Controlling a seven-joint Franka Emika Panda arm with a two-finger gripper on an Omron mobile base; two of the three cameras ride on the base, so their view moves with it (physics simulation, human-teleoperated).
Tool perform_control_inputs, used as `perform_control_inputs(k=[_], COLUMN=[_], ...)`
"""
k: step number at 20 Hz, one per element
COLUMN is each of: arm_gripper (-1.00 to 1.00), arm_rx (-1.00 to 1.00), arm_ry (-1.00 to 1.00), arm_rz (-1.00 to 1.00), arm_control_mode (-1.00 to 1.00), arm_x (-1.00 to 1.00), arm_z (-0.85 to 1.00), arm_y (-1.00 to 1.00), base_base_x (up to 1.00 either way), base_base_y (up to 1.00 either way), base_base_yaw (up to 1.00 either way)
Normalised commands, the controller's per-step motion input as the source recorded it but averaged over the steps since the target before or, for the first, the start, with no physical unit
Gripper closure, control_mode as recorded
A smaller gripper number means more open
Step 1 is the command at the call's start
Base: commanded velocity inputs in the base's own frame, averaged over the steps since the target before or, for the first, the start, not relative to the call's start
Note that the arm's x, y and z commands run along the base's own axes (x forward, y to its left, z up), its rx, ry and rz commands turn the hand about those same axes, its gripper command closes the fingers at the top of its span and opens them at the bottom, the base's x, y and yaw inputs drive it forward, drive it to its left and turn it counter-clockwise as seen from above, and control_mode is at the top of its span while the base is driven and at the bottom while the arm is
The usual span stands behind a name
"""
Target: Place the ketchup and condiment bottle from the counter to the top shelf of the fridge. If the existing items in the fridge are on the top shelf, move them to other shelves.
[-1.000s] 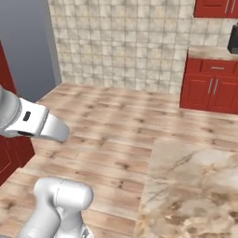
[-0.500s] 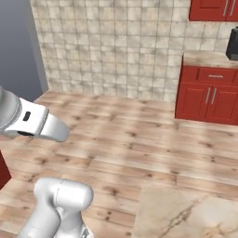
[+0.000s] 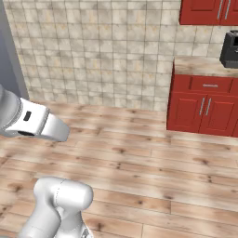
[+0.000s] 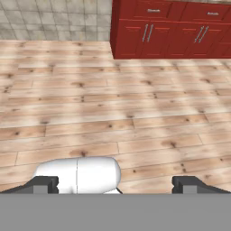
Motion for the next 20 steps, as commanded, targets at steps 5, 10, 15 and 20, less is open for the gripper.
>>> perform_control_inputs(k=[5,10,15,20], arm_gripper=[-1.0,-1.0,-1.0,-1.0], arm_rx=[0.0,0.0,0.0,0.0], arm_ry=[0.0,0.0,0.0,0.0], arm_rz=[0.0,0.0,0.0,0.0], arm_control_mode=[1.0,1.0,1.0,1.0], arm_x=[0.0,0.0,0.0,0.0], arm_z=[0.0,0.0,0.0,0.0], arm_y=[0.0,0.0,0.0,0.0], base_base_x=[0.84,0.29,0.17,0.12], base_base_y=[0.0,0.0,0.0,0.07], base_base_yaw=[-0.5,-0.76,-0.83,-0.85])
